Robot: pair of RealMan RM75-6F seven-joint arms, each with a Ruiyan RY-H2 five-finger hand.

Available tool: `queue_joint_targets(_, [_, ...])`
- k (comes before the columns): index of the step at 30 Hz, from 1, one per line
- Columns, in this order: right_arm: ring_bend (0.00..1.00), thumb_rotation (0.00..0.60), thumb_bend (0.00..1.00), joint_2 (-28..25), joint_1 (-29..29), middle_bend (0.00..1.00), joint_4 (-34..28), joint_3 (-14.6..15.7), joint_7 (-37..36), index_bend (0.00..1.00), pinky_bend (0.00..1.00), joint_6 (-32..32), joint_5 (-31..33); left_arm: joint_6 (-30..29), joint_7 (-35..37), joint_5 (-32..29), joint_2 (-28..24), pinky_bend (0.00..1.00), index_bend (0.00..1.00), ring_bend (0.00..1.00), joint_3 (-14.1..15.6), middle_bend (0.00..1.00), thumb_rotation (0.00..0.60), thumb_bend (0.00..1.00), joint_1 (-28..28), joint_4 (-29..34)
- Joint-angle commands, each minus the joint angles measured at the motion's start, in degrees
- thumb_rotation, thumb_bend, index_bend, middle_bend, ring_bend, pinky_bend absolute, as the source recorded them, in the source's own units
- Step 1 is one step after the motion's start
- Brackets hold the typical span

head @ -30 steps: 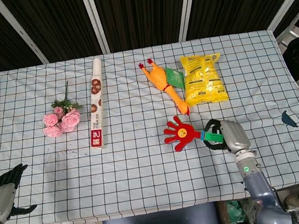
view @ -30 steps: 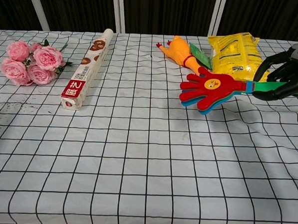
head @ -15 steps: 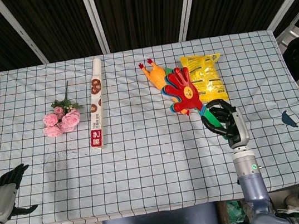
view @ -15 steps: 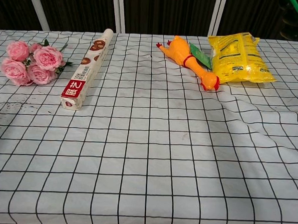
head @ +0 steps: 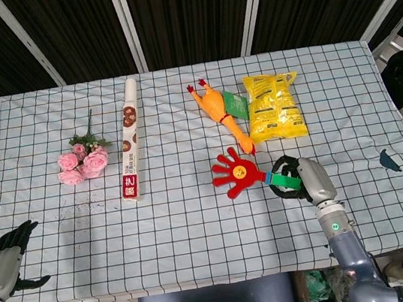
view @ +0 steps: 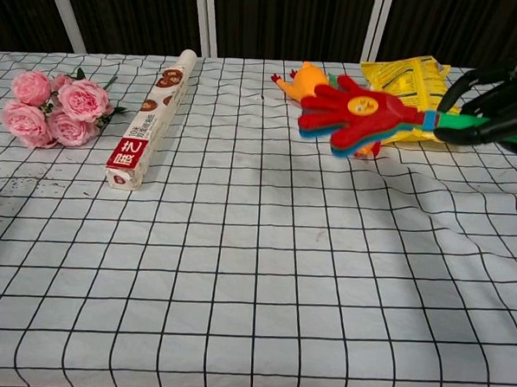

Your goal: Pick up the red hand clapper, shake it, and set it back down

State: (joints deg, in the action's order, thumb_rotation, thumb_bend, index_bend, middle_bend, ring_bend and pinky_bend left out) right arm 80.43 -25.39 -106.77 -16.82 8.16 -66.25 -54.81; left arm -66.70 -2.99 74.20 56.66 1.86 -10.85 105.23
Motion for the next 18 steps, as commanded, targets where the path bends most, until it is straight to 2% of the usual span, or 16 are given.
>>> queue_joint_targets(1, [0.78, 0.600, 0.77, 0.9, -1.3, 0.85, 3.2, 2.9, 1.0, 0.87, 0.80, 1.6, -0.3, -0.1, 0.0, 0.1, 0.0, 0.00, 0.00, 0.00, 0.0, 0.00, 0.600, 0.00, 0.0, 0.0])
queue_joint_targets(6, [0.74, 0.600, 0.73, 3.0, -2.3, 0.79, 6.6, 4.7, 3.6, 0.87, 0.77, 2.0, -1.3, 0.0, 0.4, 0.2, -0.2, 0.00, 0.00, 0.00, 0.1, 0.00, 0.600, 0.00, 0.0, 0.0])
queue_joint_targets(11, [0.64, 0.600, 0.60, 4.5, -3.2, 0.66, 9.0, 5.6, 6.3, 0.82, 0.69, 2.8, 0.3, 0.0, 0.5, 0.0, -0.2, 0.00, 0.00, 0.00, -0.1, 0.00, 0.600, 0.00, 0.0, 0.0])
queue_joint_targets(14, [0.50, 0.600, 0.45, 4.7, -3.6, 0.51, 9.9, 6.1, 8.4, 0.73, 0.59, 2.7, 0.9, -0.1, 0.2, 0.1, -0.2, 0.00, 0.00, 0.00, 0.0, 0.00, 0.600, 0.00, 0.0, 0.0])
queue_joint_targets(16, [0.37, 0.600, 0.35, 4.3, -3.8, 0.39, 10.1, 6.6, 9.4, 0.62, 0.50, 3.1, 1.5, -0.2, 0.1, 0.1, -0.1, 0.00, 0.00, 0.00, 0.0, 0.00, 0.600, 0.00, 0.0, -0.1])
queue_joint_targets(18, [0.28, 0.600, 0.28, 4.1, -3.8, 0.30, 9.9, 6.7, 9.8, 0.51, 0.42, 3.4, 2.1, -0.2, 0.0, 0.0, 0.0, 0.00, 0.00, 0.00, 0.0, 0.00, 0.600, 0.00, 0.0, -0.1])
